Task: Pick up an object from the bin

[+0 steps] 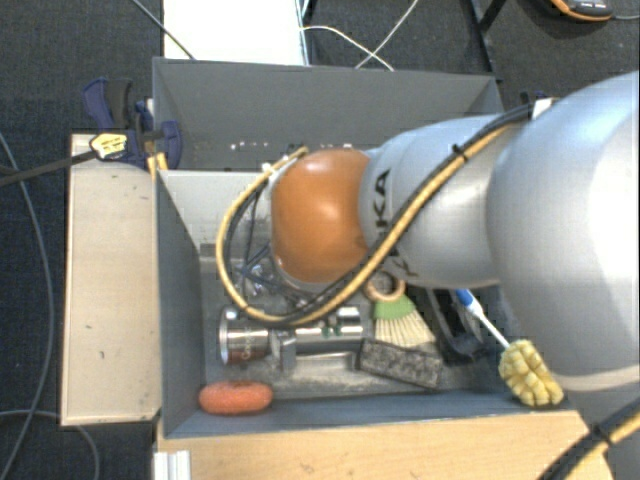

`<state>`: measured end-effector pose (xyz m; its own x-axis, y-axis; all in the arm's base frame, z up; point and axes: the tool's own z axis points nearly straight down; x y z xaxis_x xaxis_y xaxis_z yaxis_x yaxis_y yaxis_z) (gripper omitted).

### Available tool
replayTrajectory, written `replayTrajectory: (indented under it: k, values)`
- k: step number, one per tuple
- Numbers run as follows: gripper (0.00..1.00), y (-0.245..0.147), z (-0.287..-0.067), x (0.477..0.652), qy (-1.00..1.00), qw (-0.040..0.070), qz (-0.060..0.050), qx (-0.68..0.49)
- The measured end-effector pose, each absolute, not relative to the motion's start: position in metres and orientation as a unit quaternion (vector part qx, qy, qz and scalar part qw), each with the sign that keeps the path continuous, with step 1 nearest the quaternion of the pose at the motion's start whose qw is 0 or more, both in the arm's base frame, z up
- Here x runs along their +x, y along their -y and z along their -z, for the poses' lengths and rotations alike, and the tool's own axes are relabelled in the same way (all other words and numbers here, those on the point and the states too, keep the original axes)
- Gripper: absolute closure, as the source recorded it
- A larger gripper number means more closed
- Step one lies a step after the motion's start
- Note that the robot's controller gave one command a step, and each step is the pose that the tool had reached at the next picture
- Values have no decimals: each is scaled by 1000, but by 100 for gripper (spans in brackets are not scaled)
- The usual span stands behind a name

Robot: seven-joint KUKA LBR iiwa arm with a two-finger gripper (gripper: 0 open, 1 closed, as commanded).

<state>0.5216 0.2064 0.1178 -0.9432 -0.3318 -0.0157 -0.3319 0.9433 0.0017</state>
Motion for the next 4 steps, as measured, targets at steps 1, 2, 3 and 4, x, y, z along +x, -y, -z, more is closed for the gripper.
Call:
replayTrajectory:
  k: [1, 2, 3, 4]
  values:
    - [0, -206, -116, 519, -987, 8, -2, -159]
    - [100, -176, -91, 532, -940, 7, -4, -340]
    - [100, -176, -91, 532, -941, 7, -4, -338]
    - [100, -182, -185, 521, -936, 10, -5, -353]
